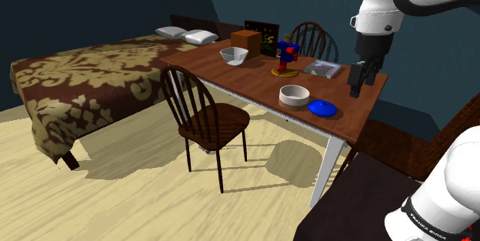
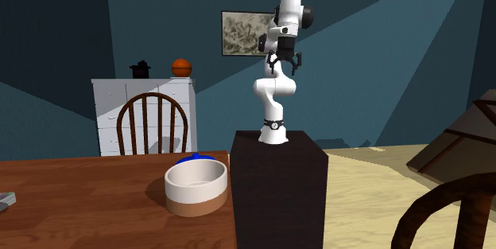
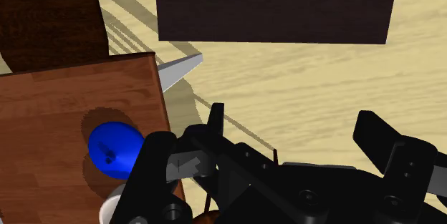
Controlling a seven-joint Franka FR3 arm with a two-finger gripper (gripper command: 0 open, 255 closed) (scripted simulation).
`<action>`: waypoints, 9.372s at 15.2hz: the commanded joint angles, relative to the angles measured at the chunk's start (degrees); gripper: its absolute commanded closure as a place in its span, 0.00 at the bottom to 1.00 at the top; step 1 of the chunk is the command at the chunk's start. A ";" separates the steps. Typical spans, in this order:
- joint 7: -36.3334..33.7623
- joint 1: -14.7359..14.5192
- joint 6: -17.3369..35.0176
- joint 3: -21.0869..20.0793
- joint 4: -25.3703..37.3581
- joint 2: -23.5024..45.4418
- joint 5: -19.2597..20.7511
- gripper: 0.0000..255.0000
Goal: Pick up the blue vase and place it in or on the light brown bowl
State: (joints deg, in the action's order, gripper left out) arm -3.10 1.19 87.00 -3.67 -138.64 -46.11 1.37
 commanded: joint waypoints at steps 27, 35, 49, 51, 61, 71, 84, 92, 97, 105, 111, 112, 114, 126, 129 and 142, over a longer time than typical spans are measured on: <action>23.16 7.90 38.22 19.57 9.38 42.66 7.23 0.00; 31.88 11.29 43.41 21.28 22.51 60.12 1.00 0.00; 35.68 14.36 48.66 20.30 28.23 70.89 -2.73 0.00; 35.68 14.36 48.66 20.30 28.23 70.89 -2.73 0.00; 35.68 14.36 48.65 20.30 28.24 70.89 -2.73 1.00; 35.39 13.88 44.35 20.87 29.31 67.56 -1.74 1.00; 35.07 13.26 35.85 21.54 32.96 62.55 -0.26 1.00; 35.06 13.05 30.35 21.76 36.31 60.31 0.37 1.00; 33.42 12.23 25.67 20.74 44.94 64.56 -0.68 1.00; 29.35 11.77 11.82 18.28 74.92 81.30 -3.70 1.00; 28.03 12.08 9.12 17.54 84.22 88.00 -4.53 1.00; 28.00 11.96 10.04 17.55 83.10 87.81 -4.51 1.00; 27.94 11.76 11.78 17.55 81.05 87.52 -4.47 1.00; 27.60 11.08 20.82 17.40 72.24 87.83 -4.53 1.00; 27.53 11.01 22.72 17.33 70.78 88.29 -4.61 1.00; 27.52 11.01 22.71 17.33 70.80 88.30 -4.61 0.00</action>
State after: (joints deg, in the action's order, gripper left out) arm 24.42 12.19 109.70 13.66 -67.83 42.19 -3.24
